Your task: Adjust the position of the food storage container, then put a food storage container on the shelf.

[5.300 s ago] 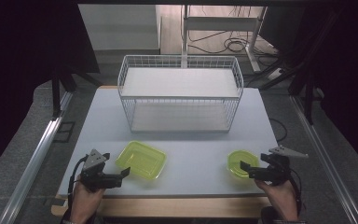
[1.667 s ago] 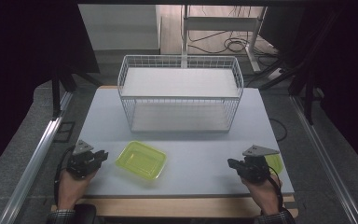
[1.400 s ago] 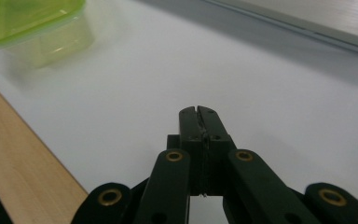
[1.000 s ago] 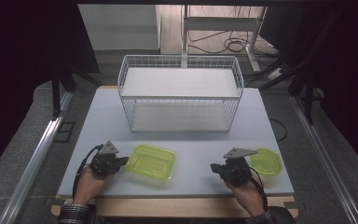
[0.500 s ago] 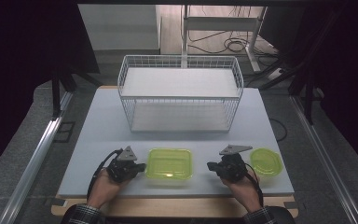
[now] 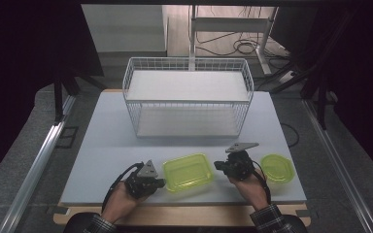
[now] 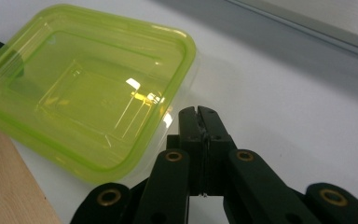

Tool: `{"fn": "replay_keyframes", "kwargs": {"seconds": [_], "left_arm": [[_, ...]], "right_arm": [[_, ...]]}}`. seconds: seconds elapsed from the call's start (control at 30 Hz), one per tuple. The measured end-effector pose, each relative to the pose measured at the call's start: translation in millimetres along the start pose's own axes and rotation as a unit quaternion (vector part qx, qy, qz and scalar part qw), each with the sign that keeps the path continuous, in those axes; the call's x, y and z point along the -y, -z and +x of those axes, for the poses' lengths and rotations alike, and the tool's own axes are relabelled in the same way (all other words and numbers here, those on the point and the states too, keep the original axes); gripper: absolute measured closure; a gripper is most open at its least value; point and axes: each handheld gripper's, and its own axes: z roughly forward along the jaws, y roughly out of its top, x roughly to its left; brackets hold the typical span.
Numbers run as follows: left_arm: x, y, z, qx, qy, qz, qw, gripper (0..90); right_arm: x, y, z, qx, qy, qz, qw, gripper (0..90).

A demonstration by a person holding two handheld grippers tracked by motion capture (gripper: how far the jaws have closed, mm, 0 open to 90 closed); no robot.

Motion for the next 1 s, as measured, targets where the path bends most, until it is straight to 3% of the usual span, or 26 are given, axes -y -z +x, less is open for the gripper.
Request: {"fn": "replay_keyframes", "kwargs": {"seconds": [0.07, 0.17, 0.33, 0.43, 0.5, 0.67, 1.0], "left_arm": [[3.2, 4.9, 1.6, -0.011, 0.007, -0.005, 0.9999, 87.1], [10.0, 16.4, 5.3, -0.035, 0.03, -0.024, 0.9986, 75.0], [19.3, 28.6, 11.2, -0.073, 0.061, -0.046, 0.9944, 44.2], [21.9, 28.3, 9.7, -0.105, 0.064, -0.042, 0.9915, 20.8], [23.0, 28.5, 7.9, -0.109, 0.065, -0.04, 0.9911, 10.1], [29.4, 30.1, 2.9, -0.119, 0.061, -0.038, 0.9903, 1.8], [39.6, 35.3, 8.8, -0.123, 0.061, -0.068, 0.9882, 0.0]], "right_arm": [[3.2, 2.8, 0.8, 0.006, 0.006, -0.001, 1.0, 87.8], [5.5, 7.6, 1.7, 0.009, 0.007, -0.011, 0.9999, 83.2], [10.7, 13.6, 3.8, 0.02, 0.017, -0.032, 0.9992, 66.6], [13.2, 16.4, 3.4, 0.022, 0.015, -0.042, 0.9988, 55.1], [14.7, 16.8, 2.3, 0.022, 0.02, -0.041, 0.9987, 47.5], [18.6, 14.2, 0.6, 0.02, 0.031, -0.044, 0.9984, 31.2], [18.6, 10.6, -0.2, 0.004, 0.024, -0.053, 0.9983, 12.9]]}}
